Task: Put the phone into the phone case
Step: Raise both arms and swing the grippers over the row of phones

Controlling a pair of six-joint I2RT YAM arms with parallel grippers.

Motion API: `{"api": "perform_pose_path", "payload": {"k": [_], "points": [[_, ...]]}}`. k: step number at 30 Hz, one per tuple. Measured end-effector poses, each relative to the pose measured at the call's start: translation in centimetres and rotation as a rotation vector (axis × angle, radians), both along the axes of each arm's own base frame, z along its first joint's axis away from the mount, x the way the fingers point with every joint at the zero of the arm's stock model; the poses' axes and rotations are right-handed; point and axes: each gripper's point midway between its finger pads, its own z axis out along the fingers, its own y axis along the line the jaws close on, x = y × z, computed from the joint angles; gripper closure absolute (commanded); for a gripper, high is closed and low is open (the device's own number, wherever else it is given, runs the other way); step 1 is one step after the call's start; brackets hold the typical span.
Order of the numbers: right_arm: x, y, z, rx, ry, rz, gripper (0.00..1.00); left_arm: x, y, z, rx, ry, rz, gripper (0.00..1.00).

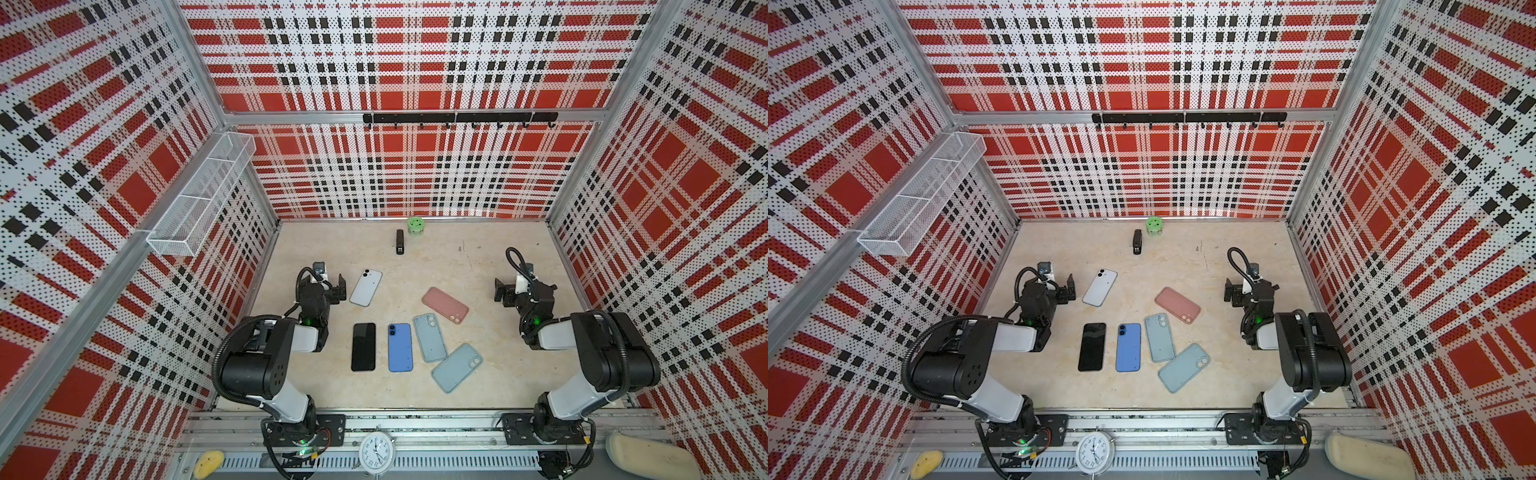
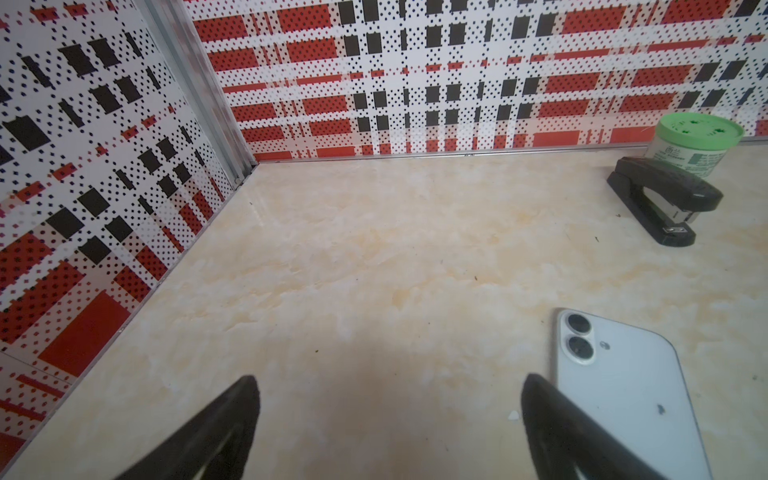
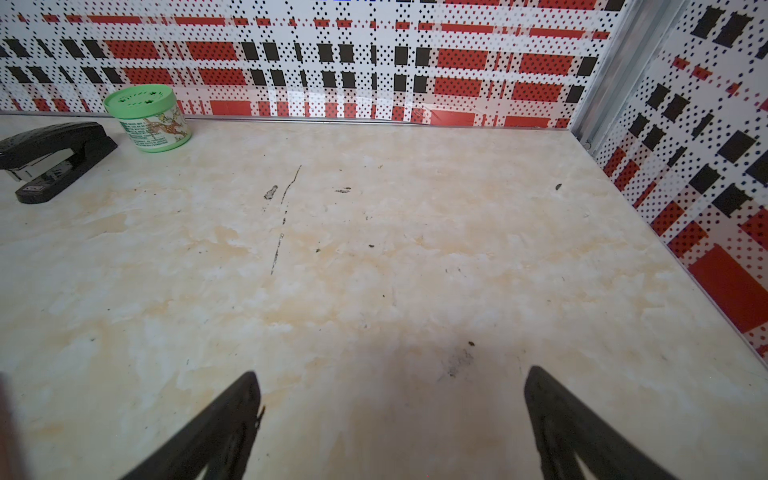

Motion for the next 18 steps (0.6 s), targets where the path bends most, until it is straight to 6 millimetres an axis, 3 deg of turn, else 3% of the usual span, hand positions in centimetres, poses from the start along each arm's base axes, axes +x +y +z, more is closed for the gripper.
{"api": "perform_pose_path", "payload": {"k": [4, 6, 8, 11, 14, 16, 18], "points": [[-2.1, -0.7, 0.6, -0.002, -0.036, -0.034, 0.00, -0.9, 0.8, 0.1, -0.031, -0.010, -0.003, 0.01], [-3.5, -0.9, 2.7, 0.000, -0.080, -0.041, 0.00, -2.3, 1.6, 1.0, -0.046, -0.035, 0.015, 0.00], [-4.2, -0.9, 7.2, 0.008, -0.180, -0.043, 0.00, -3.6, 2.2, 3.1, -0.062, -0.091, 0.029, 0.01], [-4.8, -0.3, 15.8, 0.033, -0.323, -0.010, 0.00, -4.6, 2.2, 9.0, -0.116, -0.205, 0.038, 0.00], [-6.0, 1.5, 23.5, 0.078, -0.426, 0.100, 0.00, -5.4, 2.4, 17.3, -0.195, -0.328, 0.032, 0.01], [-7.2, 3.0, 27.1, 0.162, -0.467, 0.183, 0.00, -6.3, 2.6, 23.1, -0.271, -0.416, 0.008, 0.01], [-8.1, 4.1, 28.2, 0.332, -0.437, 0.238, 0.00, -7.7, 3.3, 27.2, -0.390, -0.481, -0.001, 0.01]]}}
